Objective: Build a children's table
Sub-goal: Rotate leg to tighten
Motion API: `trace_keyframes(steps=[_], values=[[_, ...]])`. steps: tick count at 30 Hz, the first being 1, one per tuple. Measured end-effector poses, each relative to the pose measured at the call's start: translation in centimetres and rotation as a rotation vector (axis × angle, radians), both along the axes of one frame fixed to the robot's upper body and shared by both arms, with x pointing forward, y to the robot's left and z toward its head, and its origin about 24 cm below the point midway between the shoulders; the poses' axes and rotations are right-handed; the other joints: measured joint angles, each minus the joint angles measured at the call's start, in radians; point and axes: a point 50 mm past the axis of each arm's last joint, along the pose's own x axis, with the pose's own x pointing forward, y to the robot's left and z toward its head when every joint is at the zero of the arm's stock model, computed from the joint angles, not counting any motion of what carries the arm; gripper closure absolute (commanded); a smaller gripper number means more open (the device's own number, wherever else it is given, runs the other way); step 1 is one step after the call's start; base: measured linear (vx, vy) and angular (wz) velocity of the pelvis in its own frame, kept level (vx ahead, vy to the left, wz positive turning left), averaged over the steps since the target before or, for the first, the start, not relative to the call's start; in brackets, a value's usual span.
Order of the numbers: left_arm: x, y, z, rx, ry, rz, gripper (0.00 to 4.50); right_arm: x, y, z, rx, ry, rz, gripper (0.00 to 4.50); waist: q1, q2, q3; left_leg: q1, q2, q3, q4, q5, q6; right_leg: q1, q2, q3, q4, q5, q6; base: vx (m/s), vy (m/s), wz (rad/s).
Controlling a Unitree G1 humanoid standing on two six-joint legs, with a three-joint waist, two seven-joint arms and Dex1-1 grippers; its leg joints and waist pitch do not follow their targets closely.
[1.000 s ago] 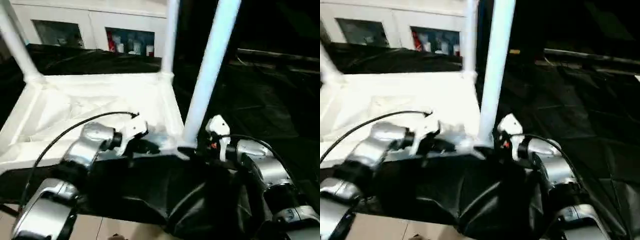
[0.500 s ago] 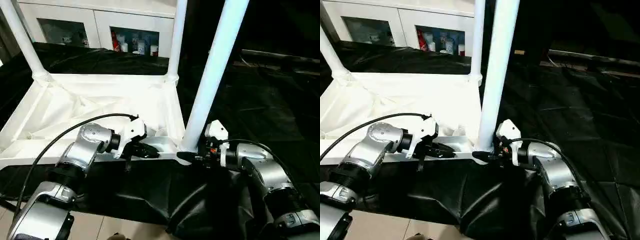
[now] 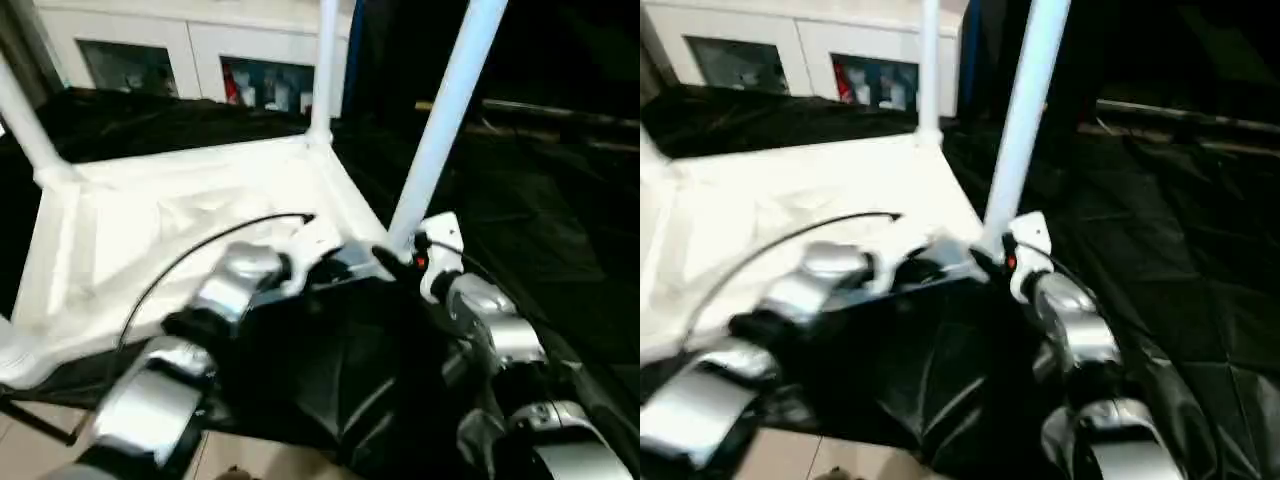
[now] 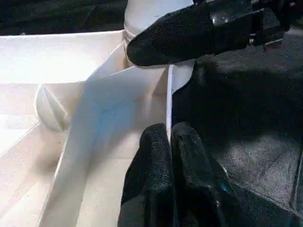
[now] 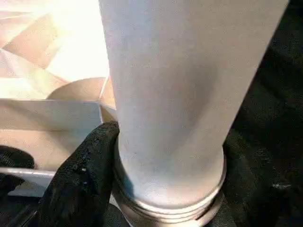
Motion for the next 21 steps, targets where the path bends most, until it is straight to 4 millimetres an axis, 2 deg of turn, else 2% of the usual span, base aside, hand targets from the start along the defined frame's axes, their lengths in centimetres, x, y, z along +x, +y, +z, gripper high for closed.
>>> trace_keyframes(steps=[1, 2, 3, 6, 9, 17, 21], values=[[0.0, 0.0, -0.1, -0.001, 0.001, 0.001, 4.5, 0.0, 0.0, 0.0, -0.004, -0.009, 0.001, 1.79, 0.0, 0.0, 0.0, 0.001, 0.0, 0.0, 0.0, 0.0, 0.0, 0.001, 0.0, 0.0, 0.0, 0.0, 0.0, 0.0, 0.0, 0.0], [0.0, 0.0, 0.0, -0.002, 0.0, 0.0, 4.5, 0.0, 0.0, 0.0, -0.004, -0.013, 0.001, 1.24, 0.0, 0.001, 0.0, 0.001, 0.0, 0.0, 0.0, 0.0, 0.0, 0.001, 0.0, 0.0, 0.0, 0.0, 0.0, 0.0, 0.0, 0.0], [0.0, 0.0, 0.0, -0.002, 0.0, -0.002, 4.5, 0.0, 0.0, 0.0, -0.005, -0.017, 0.002, 1.1, 0.0, 0.001, 0.0, 0.001, 0.0, 0.0, 0.0, 0.0, 0.0, 0.001, 0.0, 0.0, 0.0, 0.0, 0.0, 0.0, 0.0, 0.0], [0.0, 0.4, 0.1, -0.001, -0.005, -0.021, 4.5, -0.1, 0.1, 0.1, 0.003, -0.026, 0.041, 0.88, -0.001, 0.002, 0.001, 0.0, 0.0, 0.0, 0.0, 0.0, 0.0, 0.001, 0.0, 0.0, 0.0, 0.0, 0.0, 0.0, 0.0, 0.0], [-0.2, 1.3, 0.1, -0.003, 0.0, -0.063, 4.5, -0.8, -0.8, 0.2, -0.01, -0.029, 0.173, 0.65, -0.001, 0.002, 0.001, 0.0, 0.0, 0.0, -0.002, 0.0, 0.0, 0.0, 0.0, -0.001, 0.0, 0.0, 0.0, 0.0, 0.0, 0.0], [-1.6, 4.9, 0.3, 0.0, 0.046, -0.22, 4.5, -2.8, -1.8, 0.7, -0.044, -0.001, 0.543, 0.65, -0.012, 0.002, 0.002, 0.0, 0.001, 0.0, -0.002, 0.0, 0.0, -0.001, 0.001, -0.001, 0.0, 0.0, 0.0, 0.0, 0.0, 0.0], [-2.5, 6.3, 0.4, 0.001, 0.095, -0.302, 4.5, -3.5, -1.2, 1.4, -0.008, -0.015, 0.675, 0.65, -0.002, 0.002, 0.002, -0.001, 0.002, 0.0, -0.002, 0.0, 0.0, -0.002, 0.001, -0.002, 0.0, 0.0, 0.0, 0.0, 0.0, 0.0]])
